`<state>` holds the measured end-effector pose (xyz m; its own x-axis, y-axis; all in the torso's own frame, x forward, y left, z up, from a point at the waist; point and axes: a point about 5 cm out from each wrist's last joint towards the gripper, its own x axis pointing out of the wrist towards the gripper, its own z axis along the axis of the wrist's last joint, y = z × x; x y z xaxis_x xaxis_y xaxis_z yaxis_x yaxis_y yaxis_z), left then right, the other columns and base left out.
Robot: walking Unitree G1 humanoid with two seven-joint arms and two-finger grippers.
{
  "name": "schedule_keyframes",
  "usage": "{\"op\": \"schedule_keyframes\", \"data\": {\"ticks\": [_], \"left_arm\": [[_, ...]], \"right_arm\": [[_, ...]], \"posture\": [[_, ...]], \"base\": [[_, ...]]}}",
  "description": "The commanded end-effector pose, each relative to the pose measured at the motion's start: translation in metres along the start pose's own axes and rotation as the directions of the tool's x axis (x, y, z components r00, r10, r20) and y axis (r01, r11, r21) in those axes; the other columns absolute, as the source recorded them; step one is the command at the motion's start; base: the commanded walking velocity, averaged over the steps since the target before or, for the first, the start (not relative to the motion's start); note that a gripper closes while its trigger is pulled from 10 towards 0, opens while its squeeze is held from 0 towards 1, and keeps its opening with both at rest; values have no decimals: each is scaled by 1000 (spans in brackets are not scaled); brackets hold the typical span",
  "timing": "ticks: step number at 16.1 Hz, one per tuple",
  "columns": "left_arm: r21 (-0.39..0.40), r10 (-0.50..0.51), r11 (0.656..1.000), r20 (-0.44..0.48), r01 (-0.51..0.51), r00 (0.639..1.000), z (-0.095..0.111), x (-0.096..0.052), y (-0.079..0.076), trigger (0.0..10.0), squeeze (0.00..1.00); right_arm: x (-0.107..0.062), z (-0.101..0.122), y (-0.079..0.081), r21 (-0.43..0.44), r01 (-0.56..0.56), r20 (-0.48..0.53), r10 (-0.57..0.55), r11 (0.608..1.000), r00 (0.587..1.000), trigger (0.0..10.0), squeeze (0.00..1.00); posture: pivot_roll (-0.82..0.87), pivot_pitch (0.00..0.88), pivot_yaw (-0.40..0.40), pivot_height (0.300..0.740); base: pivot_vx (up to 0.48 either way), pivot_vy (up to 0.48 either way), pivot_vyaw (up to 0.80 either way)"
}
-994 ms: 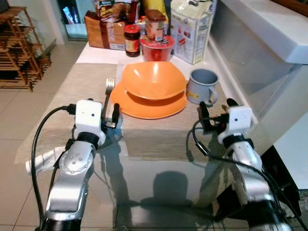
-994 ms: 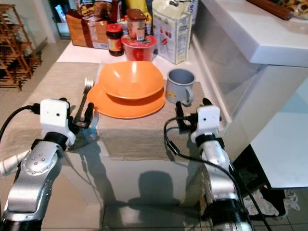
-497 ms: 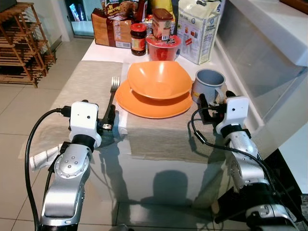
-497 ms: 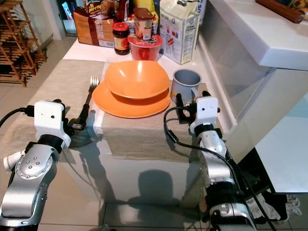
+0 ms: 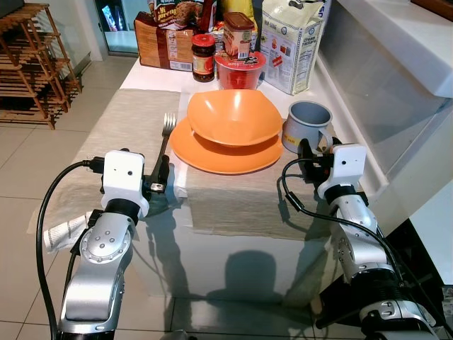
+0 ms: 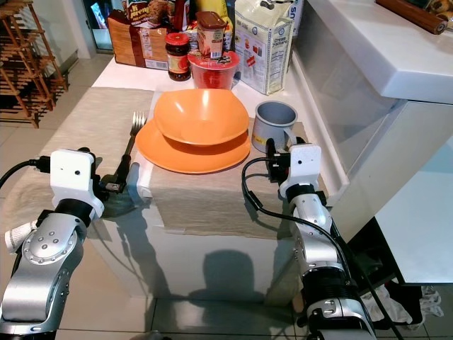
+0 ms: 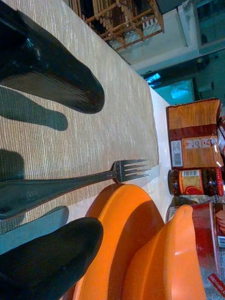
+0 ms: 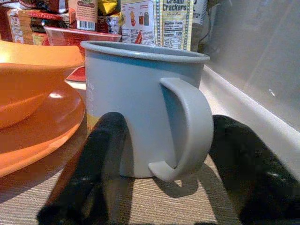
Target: Setting the table
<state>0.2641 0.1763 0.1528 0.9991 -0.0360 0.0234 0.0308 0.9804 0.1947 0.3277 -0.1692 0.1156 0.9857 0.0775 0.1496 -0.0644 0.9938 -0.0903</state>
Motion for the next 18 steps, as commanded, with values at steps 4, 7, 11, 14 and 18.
{"op": "schedule_keyframes", "data": {"ticks": [4,7,11,14,18], "left_arm": [[4,-2,1000,8,2,1000,3,2,-4,10000,0],[6,-7,1000,6,7,1000,3,3,-4,10000,0],[18,-16,1000,-4,16,1000,2,5,-6,10000,0],[23,-22,999,-34,23,999,-3,7,-8,10000,0],[27,-27,999,-35,27,999,-3,8,-9,10000,0]], "right_arm": [[-2,4,-7,-2,29,29,-28,1000,999,0,0],[-6,6,-5,3,33,41,-33,999,999,0,0],[-14,4,4,21,18,39,-18,1000,999,0,0],[-19,3,6,24,14,29,-14,1000,999,0,0],[-21,3,4,21,21,25,-21,1000,999,0,0]], "posture": [[74,0,-49,740],[67,0,-46,740],[57,0,-43,740],[52,0,-44,740],[48,0,-42,740]], "base": [[0,0,0],[0,0,0],[0,0,0],[0,0,0],[0,0,0]]}}
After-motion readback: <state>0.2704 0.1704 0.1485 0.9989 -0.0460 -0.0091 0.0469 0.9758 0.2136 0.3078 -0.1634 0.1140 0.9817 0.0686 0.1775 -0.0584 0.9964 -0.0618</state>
